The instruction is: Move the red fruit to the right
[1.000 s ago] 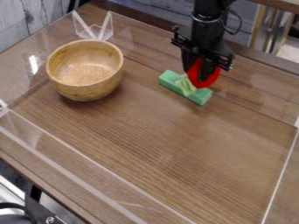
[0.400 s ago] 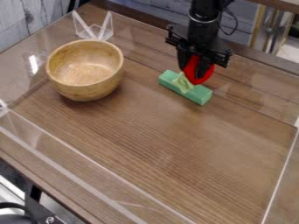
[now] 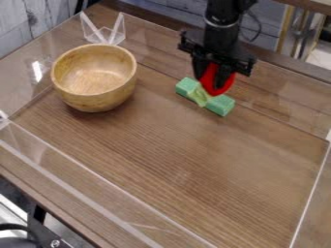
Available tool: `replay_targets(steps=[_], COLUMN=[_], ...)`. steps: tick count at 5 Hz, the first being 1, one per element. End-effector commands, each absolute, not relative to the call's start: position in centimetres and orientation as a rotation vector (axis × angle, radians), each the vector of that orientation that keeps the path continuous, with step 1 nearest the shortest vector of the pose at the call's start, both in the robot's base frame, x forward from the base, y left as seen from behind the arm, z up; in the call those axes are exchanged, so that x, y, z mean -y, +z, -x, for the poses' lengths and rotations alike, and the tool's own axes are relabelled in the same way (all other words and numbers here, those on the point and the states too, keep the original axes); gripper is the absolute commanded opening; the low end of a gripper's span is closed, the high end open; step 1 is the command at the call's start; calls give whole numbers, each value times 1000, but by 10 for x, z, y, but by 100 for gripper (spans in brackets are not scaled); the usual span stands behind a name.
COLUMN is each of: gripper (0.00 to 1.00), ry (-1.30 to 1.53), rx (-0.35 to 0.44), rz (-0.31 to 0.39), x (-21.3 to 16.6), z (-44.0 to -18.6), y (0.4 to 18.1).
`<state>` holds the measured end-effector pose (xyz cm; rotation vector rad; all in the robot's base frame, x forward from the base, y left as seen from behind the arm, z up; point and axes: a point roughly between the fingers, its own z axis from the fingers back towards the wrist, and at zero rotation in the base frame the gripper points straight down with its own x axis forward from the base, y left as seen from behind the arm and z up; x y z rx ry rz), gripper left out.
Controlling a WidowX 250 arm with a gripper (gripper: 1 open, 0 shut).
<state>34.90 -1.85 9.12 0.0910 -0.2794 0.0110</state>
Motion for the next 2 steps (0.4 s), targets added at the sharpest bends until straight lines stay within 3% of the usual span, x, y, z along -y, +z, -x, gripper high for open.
replay_targets(steps=[1, 2], gripper=[0, 0], ry=[36, 51], rx=[379, 395], rz=[-81, -74], x=[28, 41], z=[-351, -344], y=[135, 150])
